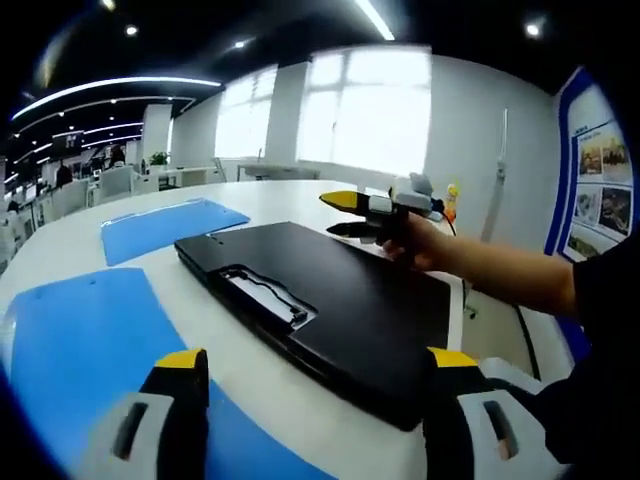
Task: Organize the scattered folders on the table and sort them into different groups
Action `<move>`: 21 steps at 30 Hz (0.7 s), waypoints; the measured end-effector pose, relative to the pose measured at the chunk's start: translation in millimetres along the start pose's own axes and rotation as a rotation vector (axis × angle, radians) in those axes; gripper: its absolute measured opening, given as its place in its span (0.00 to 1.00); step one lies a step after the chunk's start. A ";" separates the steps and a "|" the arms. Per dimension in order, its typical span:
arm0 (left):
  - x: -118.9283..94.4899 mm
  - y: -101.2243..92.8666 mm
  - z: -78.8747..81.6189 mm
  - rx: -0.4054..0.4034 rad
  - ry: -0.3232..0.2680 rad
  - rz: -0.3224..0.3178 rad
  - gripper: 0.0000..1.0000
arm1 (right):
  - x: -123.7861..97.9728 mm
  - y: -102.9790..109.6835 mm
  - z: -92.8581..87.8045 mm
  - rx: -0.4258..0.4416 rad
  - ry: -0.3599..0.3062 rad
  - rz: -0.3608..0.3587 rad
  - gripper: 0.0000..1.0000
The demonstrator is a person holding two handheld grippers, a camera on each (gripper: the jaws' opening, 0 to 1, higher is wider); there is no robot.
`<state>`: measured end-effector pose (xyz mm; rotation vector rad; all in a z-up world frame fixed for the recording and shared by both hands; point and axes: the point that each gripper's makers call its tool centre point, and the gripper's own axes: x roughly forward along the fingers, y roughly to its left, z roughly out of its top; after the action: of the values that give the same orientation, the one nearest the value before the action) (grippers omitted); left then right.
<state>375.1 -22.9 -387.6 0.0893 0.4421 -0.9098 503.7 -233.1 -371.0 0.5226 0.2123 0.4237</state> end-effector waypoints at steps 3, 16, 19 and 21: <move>-3.8 -1.2 -0.6 0.008 -0.009 -0.010 0.99 | 0.5 2.9 1.2 -0.039 -0.005 0.010 0.96; -45.5 38.0 12.4 0.009 -0.111 0.085 0.99 | -9.8 26.6 -4.7 -0.136 0.005 0.093 0.99; -53.4 46.3 14.8 0.000 -0.130 0.101 0.99 | -12.7 32.8 -10.0 -0.188 0.017 0.103 0.99; -57.7 49.7 15.3 -0.006 -0.139 0.107 0.99 | -14.8 35.6 -11.2 -0.210 0.014 0.107 0.99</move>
<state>388.3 46.7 -355.8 0.0429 0.3076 -0.8041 475.2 -206.9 -360.5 0.3258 0.1519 0.5471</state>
